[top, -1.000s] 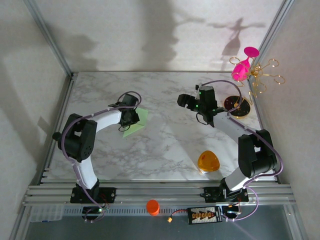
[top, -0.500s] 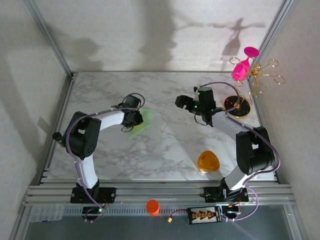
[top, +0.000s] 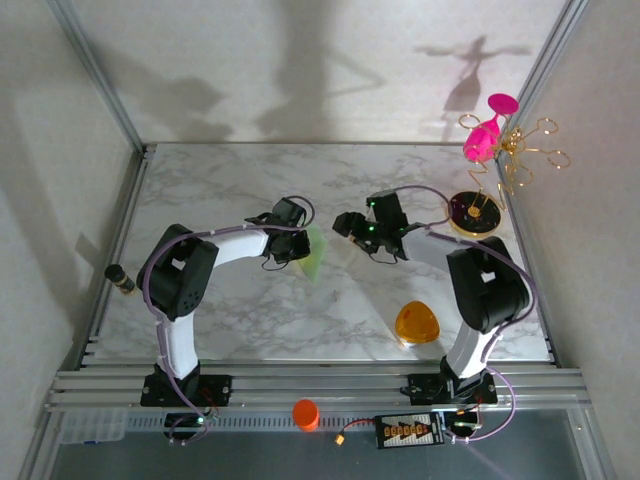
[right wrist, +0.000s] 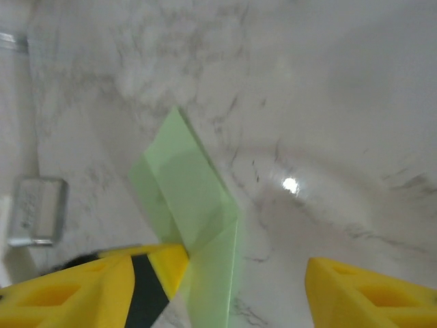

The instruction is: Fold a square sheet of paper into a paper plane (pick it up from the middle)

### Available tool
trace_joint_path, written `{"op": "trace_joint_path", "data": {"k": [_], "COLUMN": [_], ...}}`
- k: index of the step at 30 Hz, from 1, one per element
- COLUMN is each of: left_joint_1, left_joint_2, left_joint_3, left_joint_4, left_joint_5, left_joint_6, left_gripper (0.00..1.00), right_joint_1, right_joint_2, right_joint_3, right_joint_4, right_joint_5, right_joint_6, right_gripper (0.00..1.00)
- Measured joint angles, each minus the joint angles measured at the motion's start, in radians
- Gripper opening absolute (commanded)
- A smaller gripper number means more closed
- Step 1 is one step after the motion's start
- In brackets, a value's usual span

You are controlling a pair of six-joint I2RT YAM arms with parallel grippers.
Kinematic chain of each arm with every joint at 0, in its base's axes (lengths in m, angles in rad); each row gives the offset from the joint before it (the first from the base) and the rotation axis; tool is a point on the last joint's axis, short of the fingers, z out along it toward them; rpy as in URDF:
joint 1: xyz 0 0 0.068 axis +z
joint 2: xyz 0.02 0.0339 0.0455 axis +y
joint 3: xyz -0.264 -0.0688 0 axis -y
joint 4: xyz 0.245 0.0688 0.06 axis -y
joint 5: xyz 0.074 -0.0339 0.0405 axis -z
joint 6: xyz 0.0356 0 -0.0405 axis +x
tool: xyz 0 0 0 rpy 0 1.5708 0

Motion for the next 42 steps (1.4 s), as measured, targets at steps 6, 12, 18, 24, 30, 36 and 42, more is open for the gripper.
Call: {"op": "trace_joint_path", "data": {"k": [6,12,18,24,30,36,42], "left_joint_1": [0.000,-0.002,-0.018,-0.036,-0.037,-0.037,-0.049], "left_joint_2": [-0.026,-0.132,-0.167,-0.167,-0.190,-0.214,-0.214], "left_joint_3": [0.002,-0.051,-0.179,-0.247,-0.278,-0.278,-0.282], "left_joint_4": [-0.005,0.065,0.179,0.270,0.316,0.335,0.346], "left_joint_5": [0.000,0.007,0.019,0.022,0.021,0.022,0.024], "left_joint_6": [-0.022,-0.136,-0.286,-0.399,-0.450,-0.463,-0.472], "left_gripper": [0.17,0.15,0.11,0.08,0.10,0.12,0.14], "right_joint_1": [0.032,0.034,0.038,0.059,0.080,0.088,0.099], "right_joint_2": [0.117,0.157,0.250,0.363,0.463,0.508,0.467], "right_joint_3": [0.108,0.202,0.321,0.464,0.597,0.658,0.609], "right_joint_4": [-0.064,-0.108,-0.145,-0.211,-0.285,-0.340,-0.327], "right_joint_5": [-0.046,-0.055,-0.080,-0.105,-0.108,-0.060,0.049], "right_joint_6": [-0.062,-0.135,-0.206,-0.275,-0.312,-0.326,-0.264], "right_gripper": [0.58,0.46,0.29,0.20,0.19,0.21,0.24]}}
